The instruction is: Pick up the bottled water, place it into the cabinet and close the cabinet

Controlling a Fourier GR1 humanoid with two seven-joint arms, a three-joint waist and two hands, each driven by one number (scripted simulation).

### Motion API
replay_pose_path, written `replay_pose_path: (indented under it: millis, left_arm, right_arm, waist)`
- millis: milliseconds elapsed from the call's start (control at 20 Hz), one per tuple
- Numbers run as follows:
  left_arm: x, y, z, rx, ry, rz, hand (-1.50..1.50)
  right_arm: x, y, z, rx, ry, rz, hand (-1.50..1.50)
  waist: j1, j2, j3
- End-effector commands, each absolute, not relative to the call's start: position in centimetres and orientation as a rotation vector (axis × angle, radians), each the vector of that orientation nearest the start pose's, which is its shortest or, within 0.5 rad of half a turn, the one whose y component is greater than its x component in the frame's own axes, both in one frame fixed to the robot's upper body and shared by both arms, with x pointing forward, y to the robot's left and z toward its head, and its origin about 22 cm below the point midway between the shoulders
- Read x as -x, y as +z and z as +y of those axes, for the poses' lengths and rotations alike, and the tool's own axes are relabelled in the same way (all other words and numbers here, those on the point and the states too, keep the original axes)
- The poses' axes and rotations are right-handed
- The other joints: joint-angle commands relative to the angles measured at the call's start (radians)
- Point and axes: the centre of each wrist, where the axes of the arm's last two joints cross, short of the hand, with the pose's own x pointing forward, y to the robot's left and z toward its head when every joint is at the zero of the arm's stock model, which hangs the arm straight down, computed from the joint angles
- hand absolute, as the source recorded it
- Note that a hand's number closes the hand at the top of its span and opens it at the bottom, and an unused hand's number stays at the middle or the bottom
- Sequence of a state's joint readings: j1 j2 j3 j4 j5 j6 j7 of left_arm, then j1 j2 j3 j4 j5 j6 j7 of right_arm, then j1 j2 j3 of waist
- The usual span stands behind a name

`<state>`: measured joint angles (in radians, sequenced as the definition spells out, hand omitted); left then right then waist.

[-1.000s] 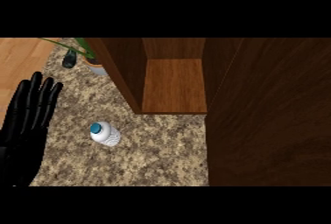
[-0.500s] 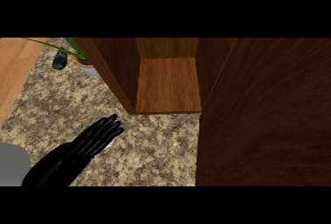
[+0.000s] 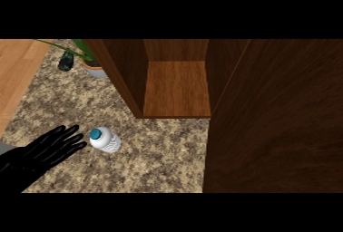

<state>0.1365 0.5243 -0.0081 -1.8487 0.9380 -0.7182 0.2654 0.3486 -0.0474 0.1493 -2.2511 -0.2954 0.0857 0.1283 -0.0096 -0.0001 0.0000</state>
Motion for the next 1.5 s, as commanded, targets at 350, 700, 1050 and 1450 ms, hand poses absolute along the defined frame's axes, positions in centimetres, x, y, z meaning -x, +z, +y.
replay_pose_path:
  millis: [350, 700, 1050, 1450]
  left_arm:
    - [-20.4, 7.3, 39.7, 0.864, -0.439, -1.436, -1.5]
    - [-22.2, 6.0, 38.6, 0.872, -0.445, -1.48, -1.5]
    - [-24.1, 4.3, 37.4, 0.816, -0.4, -1.479, -1.5]
    - [-25.4, 1.1, 39.7, 0.769, -0.427, -1.492, -1.5]
  right_arm:
    - [-11.1, 8.0, -24.4, -0.336, -0.077, -1.793, -1.5]
    - [-11.9, 8.2, -23.3, -0.326, -0.031, -1.802, -1.5]
    - [-10.3, 8.4, -24.3, -0.322, -0.011, -1.8, -1.5]
    - [-10.6, 7.6, -24.2, -0.326, -0.027, -1.816, -1.5]
  waist:
    - [0.003, -0.002, 0.0]
    - [0.005, 0.0, 0.0]
    - [0.0, -0.001, 0.0]
    - [0.001, 0.0, -0.001]
